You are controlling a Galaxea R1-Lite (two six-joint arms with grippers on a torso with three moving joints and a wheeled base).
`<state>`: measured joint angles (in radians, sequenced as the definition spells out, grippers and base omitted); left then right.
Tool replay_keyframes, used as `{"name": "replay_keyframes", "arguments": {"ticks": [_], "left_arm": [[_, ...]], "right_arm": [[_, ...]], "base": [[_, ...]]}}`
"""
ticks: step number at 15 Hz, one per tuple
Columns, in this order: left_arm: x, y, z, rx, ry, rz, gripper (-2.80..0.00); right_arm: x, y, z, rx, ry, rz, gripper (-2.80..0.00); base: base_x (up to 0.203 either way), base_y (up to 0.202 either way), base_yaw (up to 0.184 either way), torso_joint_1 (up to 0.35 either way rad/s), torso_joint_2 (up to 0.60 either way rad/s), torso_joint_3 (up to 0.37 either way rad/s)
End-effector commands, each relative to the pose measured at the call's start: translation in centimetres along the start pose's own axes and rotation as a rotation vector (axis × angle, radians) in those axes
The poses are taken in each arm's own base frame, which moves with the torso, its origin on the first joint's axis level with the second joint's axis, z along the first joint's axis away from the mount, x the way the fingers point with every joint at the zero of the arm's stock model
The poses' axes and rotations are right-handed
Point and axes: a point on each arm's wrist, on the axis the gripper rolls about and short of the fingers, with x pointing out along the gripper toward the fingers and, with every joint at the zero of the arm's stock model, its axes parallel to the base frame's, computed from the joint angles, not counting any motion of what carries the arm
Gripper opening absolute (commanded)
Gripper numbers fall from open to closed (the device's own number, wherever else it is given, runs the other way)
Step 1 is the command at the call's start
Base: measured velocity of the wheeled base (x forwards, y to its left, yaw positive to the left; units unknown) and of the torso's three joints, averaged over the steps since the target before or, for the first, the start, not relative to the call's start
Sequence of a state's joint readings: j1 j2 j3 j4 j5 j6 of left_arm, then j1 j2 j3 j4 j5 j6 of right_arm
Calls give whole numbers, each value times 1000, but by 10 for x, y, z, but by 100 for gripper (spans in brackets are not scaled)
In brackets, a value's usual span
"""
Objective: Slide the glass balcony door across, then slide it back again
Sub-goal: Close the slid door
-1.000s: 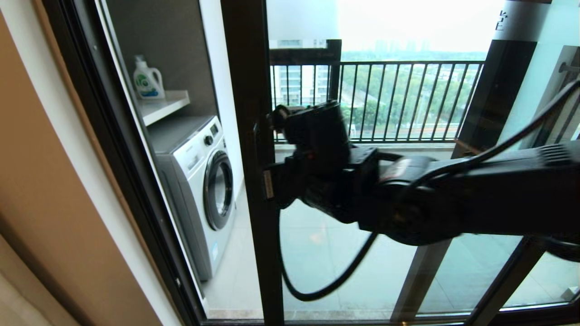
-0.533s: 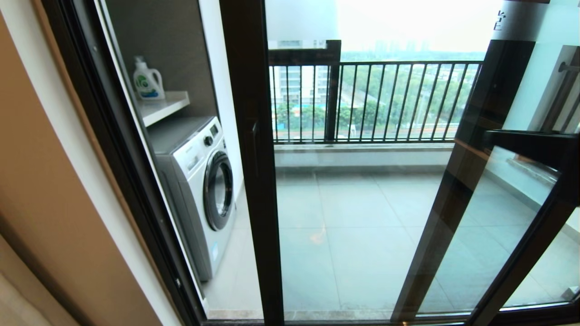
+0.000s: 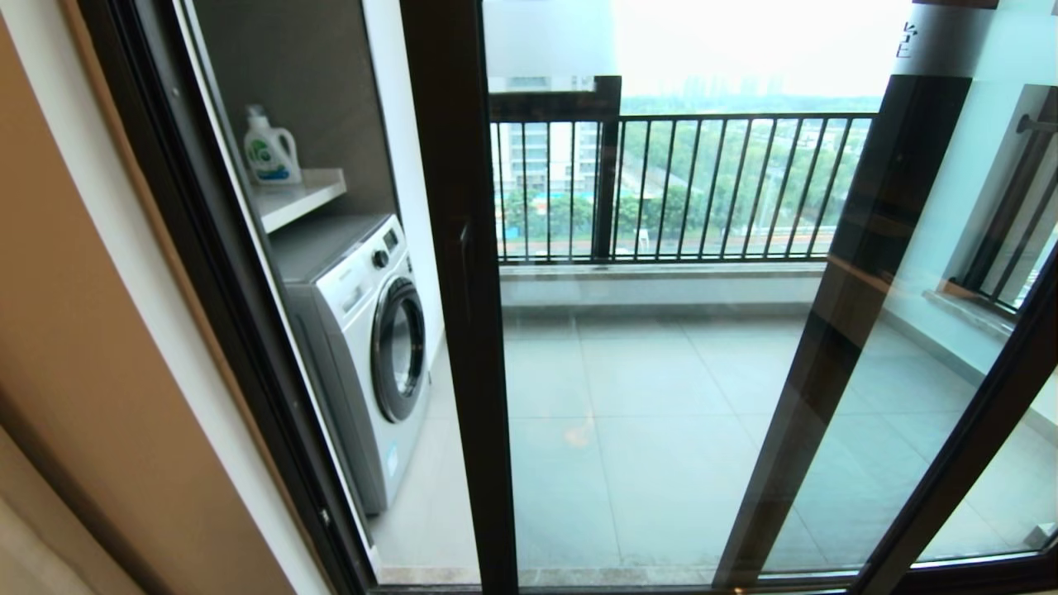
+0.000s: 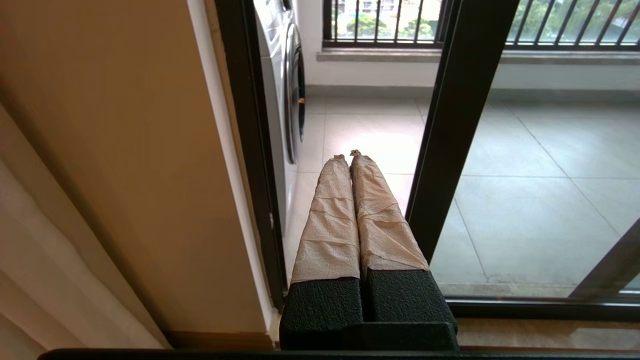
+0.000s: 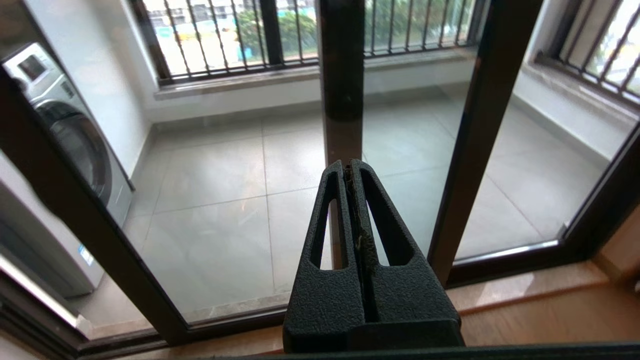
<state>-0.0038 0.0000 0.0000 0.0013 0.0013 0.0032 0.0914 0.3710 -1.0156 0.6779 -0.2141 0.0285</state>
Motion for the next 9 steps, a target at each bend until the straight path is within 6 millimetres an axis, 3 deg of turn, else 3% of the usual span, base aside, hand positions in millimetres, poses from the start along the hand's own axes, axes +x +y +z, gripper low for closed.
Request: {"name": "replay_keyframes", "arguments": {"ticks": [1,3,6,9], "left_arm": [[0,0,0,0,2,-1,-280],[0,0,0,0,2,-1,-280],[0,0,0,0,2,-1,-280],[0,0,0,0,2,-1,-280]], "right_arm": [[-53,-3,-43,-61,-171,47,-280],[-51,1,-82,-158,-148,96,-280],[5,11,-135,-213,61,204,-280],[52,17,-178,-215,0,234,-280]], "base": [[0,0,0,0,0,0],[0,0,0,0,0,0],[0,0,0,0,0,0],[0,0,0,0,0,0]]}}
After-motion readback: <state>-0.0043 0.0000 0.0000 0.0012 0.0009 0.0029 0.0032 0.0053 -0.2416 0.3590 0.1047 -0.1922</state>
